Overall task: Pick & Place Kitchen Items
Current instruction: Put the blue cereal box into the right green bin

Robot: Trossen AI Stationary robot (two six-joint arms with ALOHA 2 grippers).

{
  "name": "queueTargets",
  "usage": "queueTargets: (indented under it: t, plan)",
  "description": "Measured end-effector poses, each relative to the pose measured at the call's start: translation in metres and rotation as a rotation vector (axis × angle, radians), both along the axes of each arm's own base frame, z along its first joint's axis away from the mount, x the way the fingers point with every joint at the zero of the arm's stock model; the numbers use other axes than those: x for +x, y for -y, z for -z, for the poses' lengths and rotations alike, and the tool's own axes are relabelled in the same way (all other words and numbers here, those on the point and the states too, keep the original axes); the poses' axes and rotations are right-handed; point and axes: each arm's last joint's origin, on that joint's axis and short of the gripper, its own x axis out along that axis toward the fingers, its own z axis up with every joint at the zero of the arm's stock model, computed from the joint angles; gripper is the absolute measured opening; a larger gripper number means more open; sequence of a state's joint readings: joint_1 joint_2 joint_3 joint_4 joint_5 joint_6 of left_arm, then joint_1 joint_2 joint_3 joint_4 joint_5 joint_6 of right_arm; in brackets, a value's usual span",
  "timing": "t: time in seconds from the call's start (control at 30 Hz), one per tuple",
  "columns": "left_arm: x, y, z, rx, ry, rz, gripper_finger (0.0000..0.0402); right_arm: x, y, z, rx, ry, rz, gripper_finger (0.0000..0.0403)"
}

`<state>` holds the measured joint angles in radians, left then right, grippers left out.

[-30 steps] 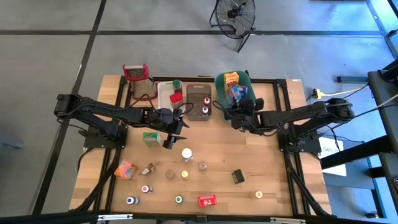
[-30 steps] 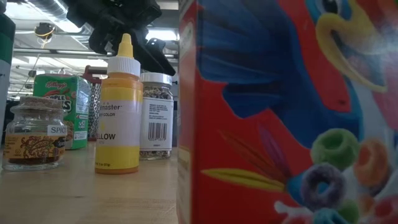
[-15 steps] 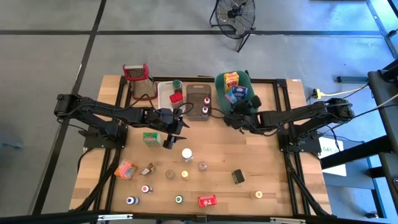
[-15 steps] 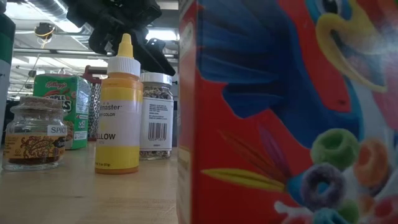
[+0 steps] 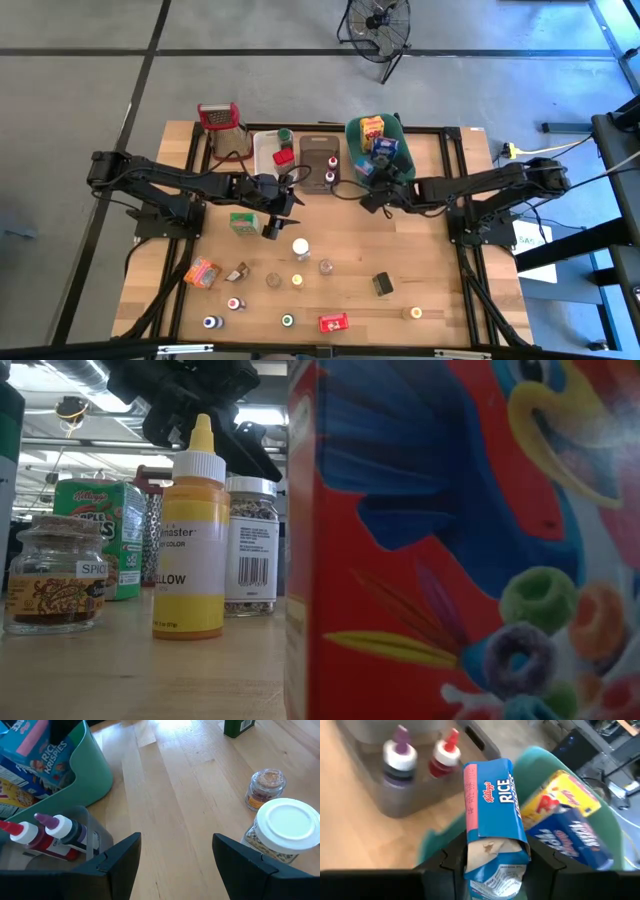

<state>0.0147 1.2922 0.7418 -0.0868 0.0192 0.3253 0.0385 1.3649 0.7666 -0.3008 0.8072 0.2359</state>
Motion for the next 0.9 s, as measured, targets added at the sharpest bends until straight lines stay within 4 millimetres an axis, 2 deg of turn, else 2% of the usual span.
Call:
queueTargets:
  t: [0.17, 0.4, 0.63, 0.73, 0.9]
  plan:
    - [0.0, 0.0, 0.0, 0.0, 0.0, -0.001, 0.024, -0.01, 0.015, -0.004, 0.044, -0.012, 0.06, 0.0143]
    - [0.0, 0.0, 0.0, -0.001, -0.003, 0.0, 0.024, -0.014, 0.03, -0.009, 0.166, 0.011, 0.027, 0.0143]
    - [-0.001, 0.0, 0.002, -0.001, -0.023, 0.0, 0.024, -0.019, 0.041, 0.001, 0.205, -0.065, -0.055, 0.0143]
    - [-0.001, 0.0, 0.002, -0.001, -0.024, 0.0, 0.024, -0.019, 0.041, 0.005, 0.177, -0.01, -0.082, 0.0143]
    - [-0.001, 0.0, 0.002, -0.002, -0.025, -0.001, 0.024, -0.033, 0.046, 0.012, 0.18, 0.057, -0.096, 0.0143]
